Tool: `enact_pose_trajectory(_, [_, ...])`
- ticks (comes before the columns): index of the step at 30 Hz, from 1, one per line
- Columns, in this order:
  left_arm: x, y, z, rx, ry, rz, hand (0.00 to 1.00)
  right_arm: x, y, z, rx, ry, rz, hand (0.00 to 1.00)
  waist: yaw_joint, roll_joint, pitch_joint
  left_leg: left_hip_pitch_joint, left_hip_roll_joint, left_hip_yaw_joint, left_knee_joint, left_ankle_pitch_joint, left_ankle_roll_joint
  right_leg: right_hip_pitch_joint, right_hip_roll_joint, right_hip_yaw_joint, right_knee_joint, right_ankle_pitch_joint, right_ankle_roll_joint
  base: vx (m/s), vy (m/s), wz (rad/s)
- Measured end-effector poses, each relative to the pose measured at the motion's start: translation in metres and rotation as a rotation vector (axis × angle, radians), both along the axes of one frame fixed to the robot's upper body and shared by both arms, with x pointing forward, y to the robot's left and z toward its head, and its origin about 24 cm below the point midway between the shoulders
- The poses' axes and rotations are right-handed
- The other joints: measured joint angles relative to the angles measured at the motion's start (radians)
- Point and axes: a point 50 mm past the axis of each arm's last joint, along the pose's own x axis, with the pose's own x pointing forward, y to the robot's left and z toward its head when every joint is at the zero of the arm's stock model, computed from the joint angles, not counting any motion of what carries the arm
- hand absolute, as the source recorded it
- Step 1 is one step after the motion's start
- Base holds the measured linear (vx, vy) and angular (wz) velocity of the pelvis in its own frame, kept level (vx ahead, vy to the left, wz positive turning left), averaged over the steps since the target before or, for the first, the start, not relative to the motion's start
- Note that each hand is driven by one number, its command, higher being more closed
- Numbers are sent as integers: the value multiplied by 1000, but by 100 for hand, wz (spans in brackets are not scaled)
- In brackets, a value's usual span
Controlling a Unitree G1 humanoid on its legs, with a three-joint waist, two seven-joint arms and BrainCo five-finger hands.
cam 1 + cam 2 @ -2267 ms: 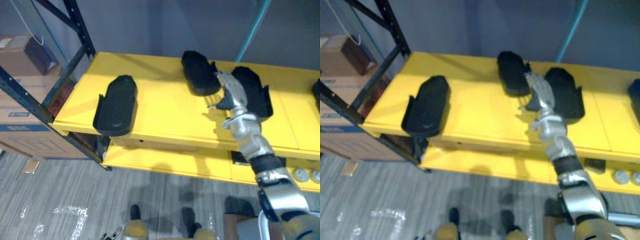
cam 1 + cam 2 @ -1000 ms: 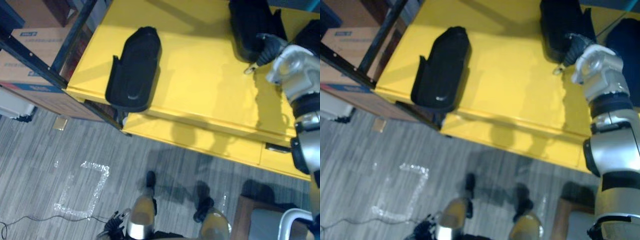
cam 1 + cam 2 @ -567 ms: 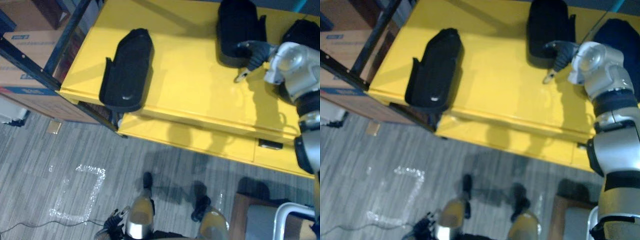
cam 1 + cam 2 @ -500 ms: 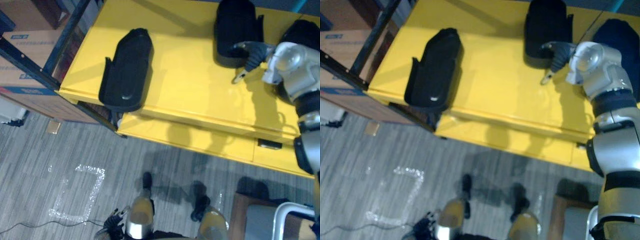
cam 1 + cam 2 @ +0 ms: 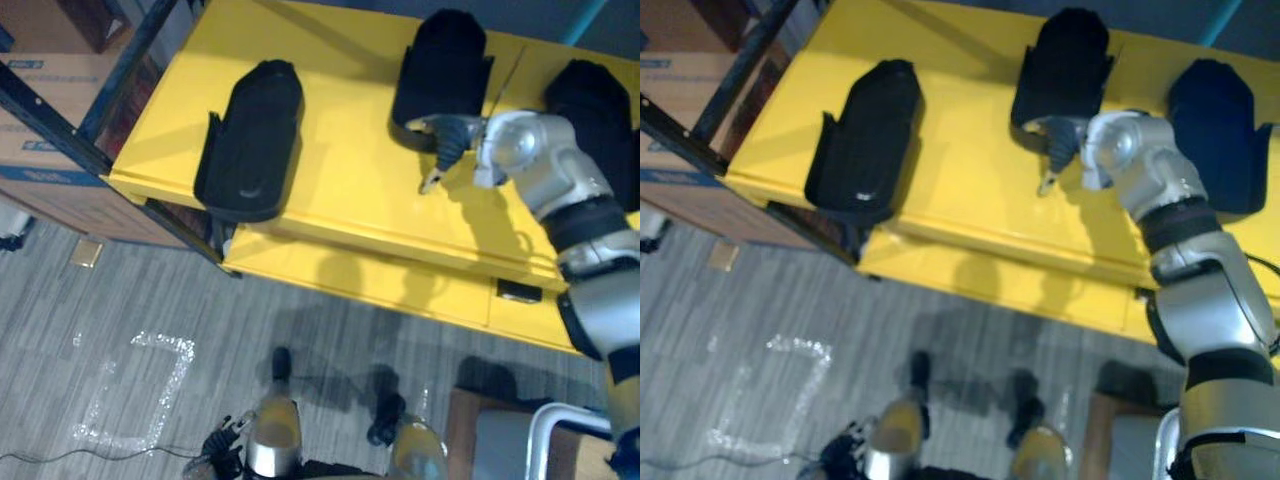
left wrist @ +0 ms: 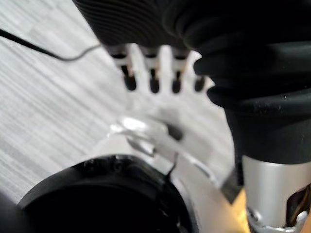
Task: Walk over and take plastic housings, then place them on the shelf
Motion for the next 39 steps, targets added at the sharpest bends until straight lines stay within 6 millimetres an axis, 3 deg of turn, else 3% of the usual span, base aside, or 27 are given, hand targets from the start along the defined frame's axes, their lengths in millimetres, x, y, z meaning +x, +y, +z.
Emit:
enact_pose_trajectory(13, [-1,6,0,40,28,-12,0,-3,4,-16,-30,81,-1,0,-2,-42,-25,4,-1,6,0,0,0,0,-1,6,1,0,0,0,0,0])
enact_pose_trajectory(17, [-2,10,0,53,36,-18,0,-5,2,-30,-15,143,-3,0,-2,-61,-47,10,-2,12,0,0,0,1,-2,10,0,0,0,-6,4,-3])
enact_pose_trajectory(25, [-7,10,-3,62,71,-11,0,-10,2,-58,-7,234,19,0,-9,-63,-93,20,-1,23,0,-2,-1,0,0,24,-5,1,1,-16,4,-3])
enact_pose_trajectory(39, [-9,12,-4,67,93,-10,0,-15,19,-65,2,243,121,0,-27,-67,-100,23,0,41,0,-2,-1,2,6,37,-32,21,2,-8,7,-3])
